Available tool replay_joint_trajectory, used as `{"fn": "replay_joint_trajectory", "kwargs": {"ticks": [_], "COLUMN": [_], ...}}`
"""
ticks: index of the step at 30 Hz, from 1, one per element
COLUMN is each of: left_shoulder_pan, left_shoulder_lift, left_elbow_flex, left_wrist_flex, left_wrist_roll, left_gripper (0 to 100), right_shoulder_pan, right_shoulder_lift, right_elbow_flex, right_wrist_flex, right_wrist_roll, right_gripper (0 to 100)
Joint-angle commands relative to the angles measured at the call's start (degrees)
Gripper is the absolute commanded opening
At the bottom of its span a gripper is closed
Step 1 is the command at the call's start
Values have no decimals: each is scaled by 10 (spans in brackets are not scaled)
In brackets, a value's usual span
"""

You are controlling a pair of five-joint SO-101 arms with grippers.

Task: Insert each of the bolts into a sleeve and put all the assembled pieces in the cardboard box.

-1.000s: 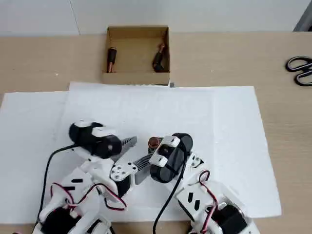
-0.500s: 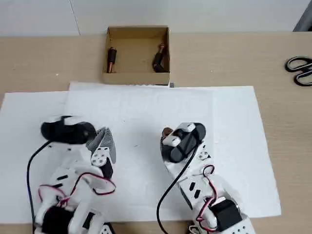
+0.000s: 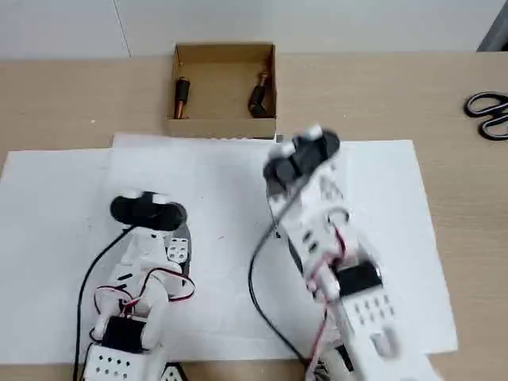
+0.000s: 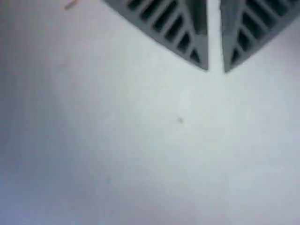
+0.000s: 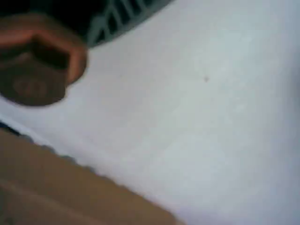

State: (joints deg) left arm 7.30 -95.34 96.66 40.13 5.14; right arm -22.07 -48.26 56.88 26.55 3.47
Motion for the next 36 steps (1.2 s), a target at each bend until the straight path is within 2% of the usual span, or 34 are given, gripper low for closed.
{"fn": "replay_joint_trajectory", "kwargs": {"ticks": [1, 8, 13, 20, 26, 30, 32, 36], "left_shoulder_pan": [-4, -3, -1, -1, -1, -1, -1, -1], "left_shoulder_lift": [-2, -1, -1, -1, -1, -4, -4, -4], "left_elbow_flex": [1, 1, 1, 1, 1, 1, 1, 1], "left_wrist_flex": [-20, -19, -19, -19, -18, -12, -12, -12], "left_wrist_roll": [-8, -6, -7, -7, -7, -7, -7, -7], "left_gripper": [6, 6, 6, 6, 6, 6, 6, 6], "right_shoulder_pan": [8, 12, 14, 11, 10, -2, -7, -17], "right_shoulder_lift": [160, 417, 598, 822, 960, 993, 999, 996], "right_elbow_flex": [-146, -390, -582, -847, -1005, -1068, -1089, -1110], "right_wrist_flex": [-35, -61, -74, -70, -67, -1, 41, 113], "right_wrist_roll": [-5, -4, 52, 93, 102, 103, 103, 103], "right_gripper": [3, 3, 3, 4, 4, 8, 51, 219]}}
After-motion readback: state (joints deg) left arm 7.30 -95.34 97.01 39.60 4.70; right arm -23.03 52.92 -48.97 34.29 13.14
